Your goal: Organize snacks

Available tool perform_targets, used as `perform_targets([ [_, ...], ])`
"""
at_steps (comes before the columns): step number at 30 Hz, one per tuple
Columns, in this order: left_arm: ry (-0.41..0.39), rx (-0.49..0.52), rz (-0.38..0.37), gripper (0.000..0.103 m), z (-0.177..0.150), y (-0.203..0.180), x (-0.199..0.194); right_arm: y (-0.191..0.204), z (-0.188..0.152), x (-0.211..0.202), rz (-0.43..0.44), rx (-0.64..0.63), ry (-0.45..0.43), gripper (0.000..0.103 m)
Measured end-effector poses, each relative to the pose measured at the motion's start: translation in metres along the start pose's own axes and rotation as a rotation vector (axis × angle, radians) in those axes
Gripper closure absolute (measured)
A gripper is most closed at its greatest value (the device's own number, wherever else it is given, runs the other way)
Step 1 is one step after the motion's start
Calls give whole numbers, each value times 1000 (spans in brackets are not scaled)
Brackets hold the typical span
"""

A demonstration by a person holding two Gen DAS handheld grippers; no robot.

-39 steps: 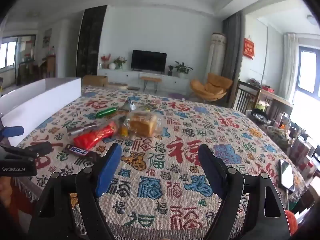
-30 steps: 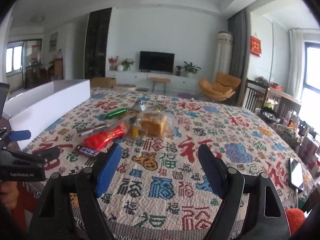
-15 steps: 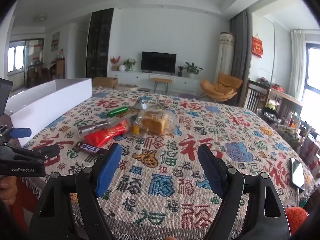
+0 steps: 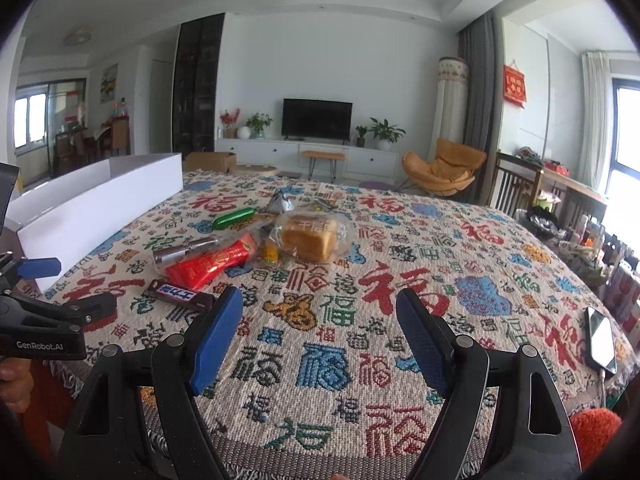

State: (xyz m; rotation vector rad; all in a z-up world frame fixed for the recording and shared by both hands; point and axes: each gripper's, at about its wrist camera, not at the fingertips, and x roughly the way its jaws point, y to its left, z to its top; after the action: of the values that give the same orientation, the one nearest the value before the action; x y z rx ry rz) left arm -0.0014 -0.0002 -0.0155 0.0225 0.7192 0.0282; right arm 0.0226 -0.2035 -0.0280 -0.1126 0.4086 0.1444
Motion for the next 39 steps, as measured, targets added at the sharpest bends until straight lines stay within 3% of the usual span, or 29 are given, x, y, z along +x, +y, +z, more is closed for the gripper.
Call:
perform_targets([
  [39, 38, 10, 0, 0, -6, -3, 13, -2, -7, 9, 6, 10, 14, 21],
])
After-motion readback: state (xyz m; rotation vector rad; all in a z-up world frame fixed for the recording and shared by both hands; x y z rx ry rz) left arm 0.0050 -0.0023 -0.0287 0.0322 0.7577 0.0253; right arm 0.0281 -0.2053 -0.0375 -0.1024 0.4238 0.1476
